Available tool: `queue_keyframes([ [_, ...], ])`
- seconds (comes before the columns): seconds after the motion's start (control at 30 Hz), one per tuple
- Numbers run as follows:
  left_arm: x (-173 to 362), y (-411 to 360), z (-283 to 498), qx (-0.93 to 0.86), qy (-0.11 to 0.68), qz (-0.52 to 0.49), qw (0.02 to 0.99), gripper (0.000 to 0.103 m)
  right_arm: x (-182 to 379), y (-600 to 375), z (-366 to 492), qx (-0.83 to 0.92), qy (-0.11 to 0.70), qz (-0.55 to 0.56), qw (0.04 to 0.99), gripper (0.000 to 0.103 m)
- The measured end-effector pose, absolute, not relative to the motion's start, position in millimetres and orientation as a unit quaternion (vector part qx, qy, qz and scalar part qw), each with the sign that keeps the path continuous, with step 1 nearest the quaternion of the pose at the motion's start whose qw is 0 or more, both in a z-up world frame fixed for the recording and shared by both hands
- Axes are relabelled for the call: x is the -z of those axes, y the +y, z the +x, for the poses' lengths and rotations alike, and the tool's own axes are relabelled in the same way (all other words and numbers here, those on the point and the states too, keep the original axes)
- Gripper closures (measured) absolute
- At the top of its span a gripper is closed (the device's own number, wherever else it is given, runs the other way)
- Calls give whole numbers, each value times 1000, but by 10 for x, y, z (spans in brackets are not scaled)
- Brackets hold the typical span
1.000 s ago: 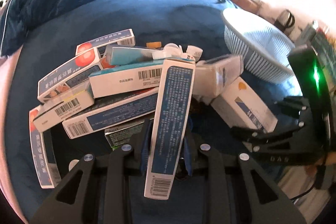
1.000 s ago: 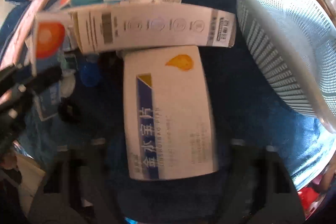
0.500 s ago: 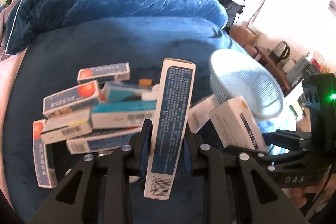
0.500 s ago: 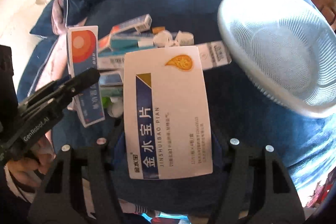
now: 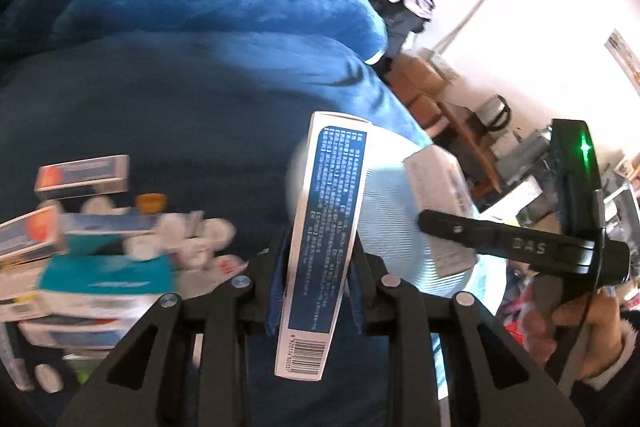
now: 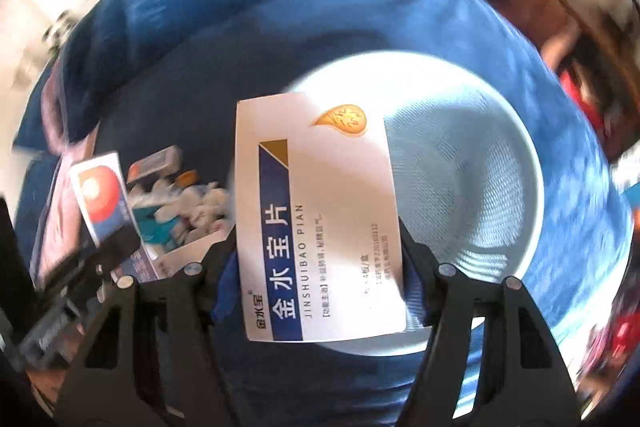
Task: Organize objects
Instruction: 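Carry both held boxes from the pile over the white mesh basket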
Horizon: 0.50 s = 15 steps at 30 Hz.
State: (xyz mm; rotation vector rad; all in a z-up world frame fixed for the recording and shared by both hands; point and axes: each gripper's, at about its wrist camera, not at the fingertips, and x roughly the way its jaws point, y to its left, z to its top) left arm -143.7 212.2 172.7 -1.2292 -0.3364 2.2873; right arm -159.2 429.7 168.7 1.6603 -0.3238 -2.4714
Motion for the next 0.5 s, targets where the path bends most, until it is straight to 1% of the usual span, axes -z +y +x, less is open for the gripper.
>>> queue_keyframes([
  [0.07,-1700,2366,-1486,-840,-112,-457,269,76,-1648,4417,-1604,821,-127,553,57,36],
  [0.2,-1651,2705,-1579,-828,-109,-468,290,76,-1644,4473,-1615,822,-136,552,30,36],
  [0.3,-1626,2933,-1706,-823,-91,-477,296,76,-1635,4575,-1613,820,-140,554,19,36],
  [0.33,-1621,2974,-1740,-822,-87,-479,295,79,-1637,4592,-1620,820,-142,554,14,36],
  [0.5,-1557,3097,-1887,-817,-77,-491,293,79,-1586,4713,-1712,816,-151,558,-3,36],
])
